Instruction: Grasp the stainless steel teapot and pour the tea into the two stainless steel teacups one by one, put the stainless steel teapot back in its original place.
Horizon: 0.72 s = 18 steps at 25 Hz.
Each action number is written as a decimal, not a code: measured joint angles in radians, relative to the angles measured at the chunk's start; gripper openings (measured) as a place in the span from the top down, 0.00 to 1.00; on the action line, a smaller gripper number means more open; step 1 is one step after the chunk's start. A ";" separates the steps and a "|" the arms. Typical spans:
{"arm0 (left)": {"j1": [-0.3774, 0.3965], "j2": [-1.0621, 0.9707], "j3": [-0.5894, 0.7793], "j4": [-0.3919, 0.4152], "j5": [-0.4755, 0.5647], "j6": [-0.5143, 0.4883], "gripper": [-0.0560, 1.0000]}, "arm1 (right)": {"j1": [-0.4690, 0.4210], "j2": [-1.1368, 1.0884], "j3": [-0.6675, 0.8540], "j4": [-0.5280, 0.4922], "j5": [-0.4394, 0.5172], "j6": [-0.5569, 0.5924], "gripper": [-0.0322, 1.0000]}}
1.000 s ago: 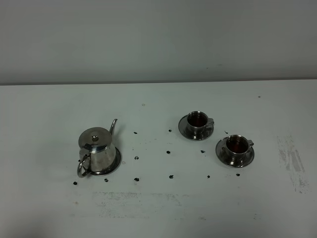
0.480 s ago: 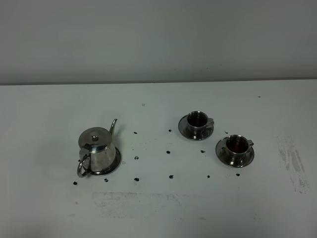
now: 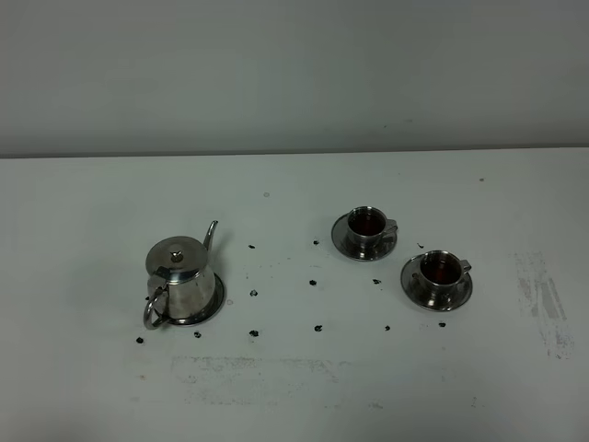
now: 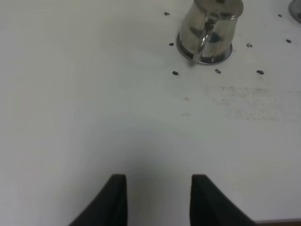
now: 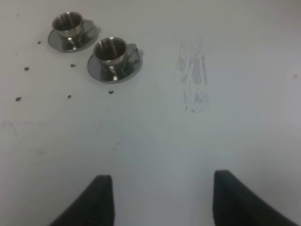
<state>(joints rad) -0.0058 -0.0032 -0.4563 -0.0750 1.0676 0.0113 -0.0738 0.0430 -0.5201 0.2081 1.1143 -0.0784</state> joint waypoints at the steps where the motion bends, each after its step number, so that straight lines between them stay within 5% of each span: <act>1: 0.000 0.000 0.000 0.001 0.000 0.000 0.65 | 0.000 0.000 0.000 0.000 0.000 0.000 0.52; 18: 0.000 0.000 0.000 0.001 0.000 -0.002 0.65 | 0.071 0.000 0.000 0.010 -0.001 0.000 0.52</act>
<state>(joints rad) -0.0058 -0.0032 -0.4563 -0.0741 1.0676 0.0093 -0.0025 0.0430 -0.5201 0.2181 1.1131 -0.0784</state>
